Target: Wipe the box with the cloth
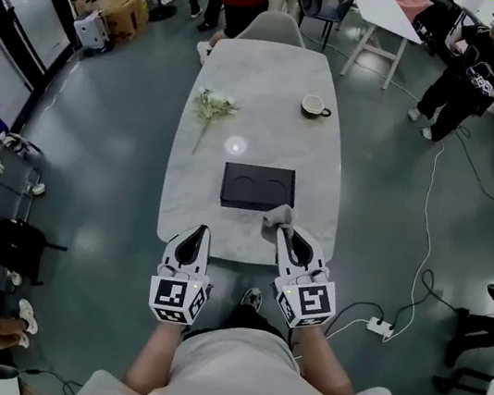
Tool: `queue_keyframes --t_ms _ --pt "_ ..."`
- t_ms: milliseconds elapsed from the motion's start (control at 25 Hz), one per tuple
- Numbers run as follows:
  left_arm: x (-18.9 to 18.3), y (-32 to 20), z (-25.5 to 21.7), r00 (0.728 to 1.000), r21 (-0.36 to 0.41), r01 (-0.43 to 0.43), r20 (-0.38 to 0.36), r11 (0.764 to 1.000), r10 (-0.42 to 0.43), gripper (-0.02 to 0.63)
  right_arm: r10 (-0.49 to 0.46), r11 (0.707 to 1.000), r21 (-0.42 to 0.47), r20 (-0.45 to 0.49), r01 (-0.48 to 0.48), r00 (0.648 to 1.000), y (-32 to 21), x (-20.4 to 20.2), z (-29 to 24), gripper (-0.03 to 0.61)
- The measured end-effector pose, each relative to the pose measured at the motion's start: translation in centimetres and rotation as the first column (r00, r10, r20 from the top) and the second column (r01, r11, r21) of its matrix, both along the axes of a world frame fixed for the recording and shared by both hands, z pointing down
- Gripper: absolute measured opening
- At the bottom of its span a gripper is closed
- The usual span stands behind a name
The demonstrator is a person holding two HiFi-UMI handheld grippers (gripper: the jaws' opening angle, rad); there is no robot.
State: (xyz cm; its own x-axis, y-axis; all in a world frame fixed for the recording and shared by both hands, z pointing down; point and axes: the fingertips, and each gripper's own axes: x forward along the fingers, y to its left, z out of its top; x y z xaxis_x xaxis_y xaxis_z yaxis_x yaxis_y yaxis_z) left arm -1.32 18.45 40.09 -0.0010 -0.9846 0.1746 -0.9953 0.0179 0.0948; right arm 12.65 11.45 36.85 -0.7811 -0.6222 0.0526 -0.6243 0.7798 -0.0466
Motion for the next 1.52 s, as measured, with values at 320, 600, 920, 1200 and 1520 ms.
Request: queue_keyframes --t_ms 320,600,920,1200,1520 --pt "-1.1 -3.2 3.7 0.998 -0.097 0.045 -0.042 0.994 -0.049 0.023 -0.033 0.992 -0.118 0.004 0.033 0.999 -4.2 -0.3 3.5 0.043" --pt "-3.3 -5.5 6.3 0.998 -0.154 0.023 -0.05 0.988 -0.032 0.023 -0.024 0.986 -0.168 -0.022 0.02 0.999 -5.9 -2.7 5.9 0.043" --pt "-5.8 -10.3 8.9 0.997 -0.196 -0.045 -0.069 0.98 0.032 0.023 0.015 0.978 -0.207 -0.089 -0.034 0.996 -9.4 -5.1 8.2 0.043" --pt "-8.9 -11.6 13.3 0.994 -0.277 -0.065 -0.104 0.959 0.037 0.023 -0.007 0.955 -0.293 -0.153 -0.039 0.988 -10.0 -8.6 12.6 0.043" --pt "-9.5 -12.8 17.8 0.983 -0.358 -0.14 -0.166 0.923 0.084 0.023 -0.065 0.924 -0.381 -0.223 -0.026 0.973 -10.1 -13.0 17.8 0.043"
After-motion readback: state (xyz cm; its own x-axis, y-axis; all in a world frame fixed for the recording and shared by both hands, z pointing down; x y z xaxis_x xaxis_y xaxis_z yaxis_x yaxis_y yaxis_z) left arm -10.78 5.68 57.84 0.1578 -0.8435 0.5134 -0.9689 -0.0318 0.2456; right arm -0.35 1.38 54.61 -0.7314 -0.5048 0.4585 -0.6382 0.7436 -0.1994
